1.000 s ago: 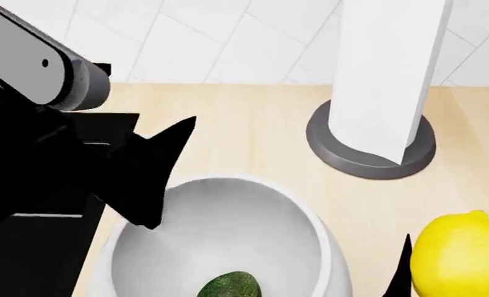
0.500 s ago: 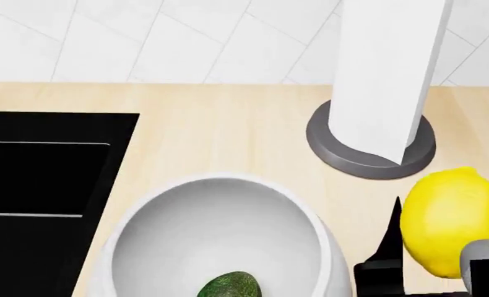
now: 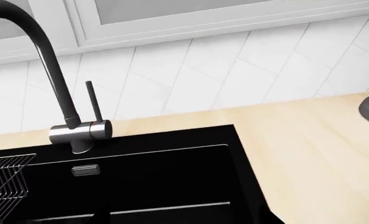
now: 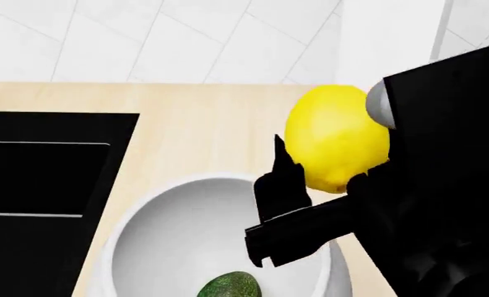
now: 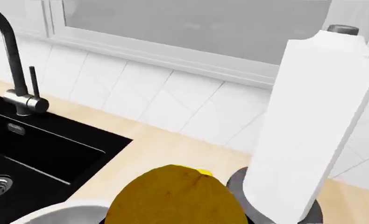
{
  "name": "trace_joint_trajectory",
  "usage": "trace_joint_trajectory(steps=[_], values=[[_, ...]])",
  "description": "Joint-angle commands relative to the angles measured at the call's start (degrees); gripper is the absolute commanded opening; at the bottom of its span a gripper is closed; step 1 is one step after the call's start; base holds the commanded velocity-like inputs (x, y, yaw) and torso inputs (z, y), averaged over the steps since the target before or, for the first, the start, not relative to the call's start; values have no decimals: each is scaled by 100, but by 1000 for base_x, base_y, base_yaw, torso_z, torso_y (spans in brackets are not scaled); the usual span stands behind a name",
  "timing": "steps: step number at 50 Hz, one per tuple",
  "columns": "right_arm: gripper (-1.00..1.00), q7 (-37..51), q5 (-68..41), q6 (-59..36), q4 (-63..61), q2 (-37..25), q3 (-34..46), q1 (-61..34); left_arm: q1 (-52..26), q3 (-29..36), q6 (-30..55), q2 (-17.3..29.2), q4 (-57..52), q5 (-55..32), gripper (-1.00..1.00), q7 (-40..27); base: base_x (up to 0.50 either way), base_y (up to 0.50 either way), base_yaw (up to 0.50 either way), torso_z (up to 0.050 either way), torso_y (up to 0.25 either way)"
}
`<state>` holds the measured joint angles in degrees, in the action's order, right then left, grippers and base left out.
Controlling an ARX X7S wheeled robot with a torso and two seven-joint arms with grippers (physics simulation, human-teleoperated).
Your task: There is a mixed pile of frozen fruits and vegetables on the counter. Locate all the frozen vegetables and place the items in a bowl on the counter. Take all the frozen fruits and defrost them in a running sink.
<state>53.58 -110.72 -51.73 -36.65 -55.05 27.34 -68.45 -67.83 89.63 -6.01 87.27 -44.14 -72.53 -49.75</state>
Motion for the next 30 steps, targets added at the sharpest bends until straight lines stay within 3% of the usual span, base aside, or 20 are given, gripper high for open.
trace_joint_trajectory(steps=[1, 17, 30], values=[[-100, -429, -634, -306, 534, 990, 382, -727, 62, -89, -256, -87, 97, 161, 100, 184, 0, 0, 0, 0, 0], [-100, -992, 487, -464, 915, 1692, 957, -69, 72, -113, -314, 146, 18, 111, 100, 391, 0, 0, 0, 0, 0], [-100, -960, 753, -502, 870, 1806, 1174, 115, 127, -93, -527, 208, 40, 83, 100, 488, 0, 0, 0, 0, 0]])
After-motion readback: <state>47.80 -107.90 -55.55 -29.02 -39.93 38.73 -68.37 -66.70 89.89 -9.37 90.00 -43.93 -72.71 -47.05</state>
